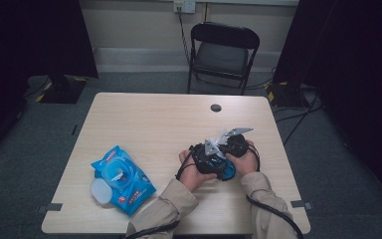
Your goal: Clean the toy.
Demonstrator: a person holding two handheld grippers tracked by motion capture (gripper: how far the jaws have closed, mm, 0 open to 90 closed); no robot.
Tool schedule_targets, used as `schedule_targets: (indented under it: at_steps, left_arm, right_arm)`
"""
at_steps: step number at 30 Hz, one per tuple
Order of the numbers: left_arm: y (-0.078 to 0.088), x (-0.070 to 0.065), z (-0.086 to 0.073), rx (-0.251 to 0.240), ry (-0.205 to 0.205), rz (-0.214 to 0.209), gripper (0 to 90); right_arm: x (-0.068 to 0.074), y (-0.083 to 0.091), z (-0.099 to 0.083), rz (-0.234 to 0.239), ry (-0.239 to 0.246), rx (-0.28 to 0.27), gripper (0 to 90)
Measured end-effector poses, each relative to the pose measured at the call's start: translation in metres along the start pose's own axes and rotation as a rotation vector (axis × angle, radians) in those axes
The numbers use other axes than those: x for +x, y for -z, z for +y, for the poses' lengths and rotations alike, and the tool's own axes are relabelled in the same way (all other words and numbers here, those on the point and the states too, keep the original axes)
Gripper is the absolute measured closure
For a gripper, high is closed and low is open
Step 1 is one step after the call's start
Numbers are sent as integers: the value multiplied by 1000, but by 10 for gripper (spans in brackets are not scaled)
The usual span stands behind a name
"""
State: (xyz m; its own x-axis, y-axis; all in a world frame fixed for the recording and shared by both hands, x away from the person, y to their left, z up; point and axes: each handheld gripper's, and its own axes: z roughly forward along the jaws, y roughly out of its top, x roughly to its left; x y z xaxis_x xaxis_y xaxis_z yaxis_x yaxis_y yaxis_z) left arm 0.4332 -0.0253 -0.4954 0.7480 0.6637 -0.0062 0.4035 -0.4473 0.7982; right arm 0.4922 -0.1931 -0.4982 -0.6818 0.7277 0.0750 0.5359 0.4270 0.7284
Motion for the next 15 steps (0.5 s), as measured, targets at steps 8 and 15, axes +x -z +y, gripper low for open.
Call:
schedule_targets:
  at_steps: [8,15]
  left_arm:
    - [0,0,0,-2,-1,1,0]
    - [0,0,0,-3,-1,1,0]
  right_arm:
    - [-1,8,-9,15,3,-10,859]
    - [-2,18,-17,22,19,-4,858]
